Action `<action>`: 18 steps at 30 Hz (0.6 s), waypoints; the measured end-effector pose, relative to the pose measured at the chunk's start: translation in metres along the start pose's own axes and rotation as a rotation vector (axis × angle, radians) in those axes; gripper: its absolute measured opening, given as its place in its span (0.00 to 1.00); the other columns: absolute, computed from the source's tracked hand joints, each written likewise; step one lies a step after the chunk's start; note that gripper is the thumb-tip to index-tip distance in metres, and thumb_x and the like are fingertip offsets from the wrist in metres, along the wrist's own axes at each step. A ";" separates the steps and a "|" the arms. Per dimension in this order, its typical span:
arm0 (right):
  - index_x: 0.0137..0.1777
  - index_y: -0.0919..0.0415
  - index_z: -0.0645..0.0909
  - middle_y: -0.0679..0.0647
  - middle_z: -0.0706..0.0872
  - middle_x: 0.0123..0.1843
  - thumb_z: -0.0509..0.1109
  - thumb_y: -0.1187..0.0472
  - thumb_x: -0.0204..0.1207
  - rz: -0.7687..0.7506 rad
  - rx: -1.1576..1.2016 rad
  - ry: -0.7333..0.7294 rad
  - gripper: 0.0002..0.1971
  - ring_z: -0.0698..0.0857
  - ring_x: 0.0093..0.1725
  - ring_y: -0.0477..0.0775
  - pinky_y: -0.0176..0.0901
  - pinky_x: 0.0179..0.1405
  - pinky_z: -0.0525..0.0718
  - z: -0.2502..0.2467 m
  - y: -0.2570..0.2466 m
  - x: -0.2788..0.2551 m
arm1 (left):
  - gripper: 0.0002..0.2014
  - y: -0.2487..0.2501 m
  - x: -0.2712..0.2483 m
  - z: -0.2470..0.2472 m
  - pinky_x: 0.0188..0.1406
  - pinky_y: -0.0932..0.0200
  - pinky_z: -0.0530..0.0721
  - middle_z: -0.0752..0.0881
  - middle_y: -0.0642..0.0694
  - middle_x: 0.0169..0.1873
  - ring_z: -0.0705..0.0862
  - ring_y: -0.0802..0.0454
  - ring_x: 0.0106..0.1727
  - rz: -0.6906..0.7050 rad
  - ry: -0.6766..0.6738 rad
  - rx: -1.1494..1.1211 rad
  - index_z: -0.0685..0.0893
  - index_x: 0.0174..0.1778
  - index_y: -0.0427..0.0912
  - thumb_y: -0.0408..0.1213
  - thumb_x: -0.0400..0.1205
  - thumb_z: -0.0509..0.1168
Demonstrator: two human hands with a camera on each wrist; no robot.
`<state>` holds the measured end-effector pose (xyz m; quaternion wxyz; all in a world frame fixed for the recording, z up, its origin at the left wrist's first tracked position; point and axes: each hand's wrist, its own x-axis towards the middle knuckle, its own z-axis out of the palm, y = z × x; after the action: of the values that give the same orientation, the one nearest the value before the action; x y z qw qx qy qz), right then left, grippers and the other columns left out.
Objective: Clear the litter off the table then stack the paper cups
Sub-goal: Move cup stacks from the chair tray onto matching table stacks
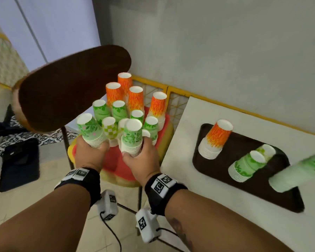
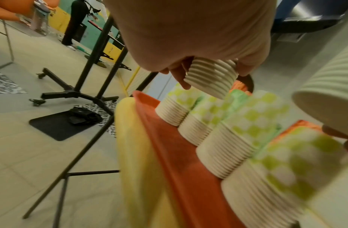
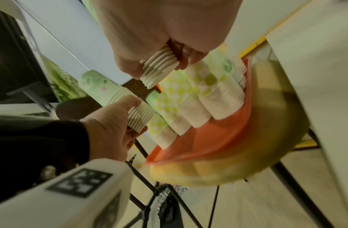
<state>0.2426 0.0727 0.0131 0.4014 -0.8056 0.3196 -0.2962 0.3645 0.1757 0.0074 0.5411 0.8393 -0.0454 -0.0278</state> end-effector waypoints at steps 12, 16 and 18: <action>0.63 0.57 0.78 0.53 0.86 0.56 0.80 0.51 0.65 -0.142 0.060 0.296 0.27 0.85 0.57 0.55 0.52 0.57 0.85 -0.302 0.037 -0.010 | 0.31 0.189 -0.186 0.165 0.61 0.43 0.85 0.90 0.45 0.54 0.88 0.44 0.56 0.369 -0.234 -0.270 0.79 0.61 0.42 0.57 0.69 0.75; 0.62 0.54 0.77 0.51 0.86 0.55 0.80 0.49 0.64 -0.090 -0.031 0.456 0.28 0.85 0.56 0.56 0.51 0.55 0.85 -0.394 0.075 0.003 | 0.26 0.234 -0.261 0.230 0.47 0.63 0.80 0.87 0.53 0.48 0.86 0.58 0.47 0.388 -0.365 -0.327 0.79 0.62 0.44 0.51 0.72 0.75; 0.59 0.53 0.77 0.50 0.87 0.52 0.79 0.46 0.62 -0.038 -0.065 0.552 0.27 0.86 0.53 0.56 0.54 0.53 0.86 -0.428 0.100 0.008 | 0.27 0.245 -0.294 0.250 0.50 0.62 0.78 0.85 0.53 0.49 0.84 0.56 0.50 0.397 -0.402 -0.336 0.77 0.65 0.43 0.50 0.74 0.75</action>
<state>-0.0942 -0.1769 0.1465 0.2675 -0.7127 0.4110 -0.5016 0.0374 -0.1198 0.1267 0.6471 0.6907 -0.3089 -0.0938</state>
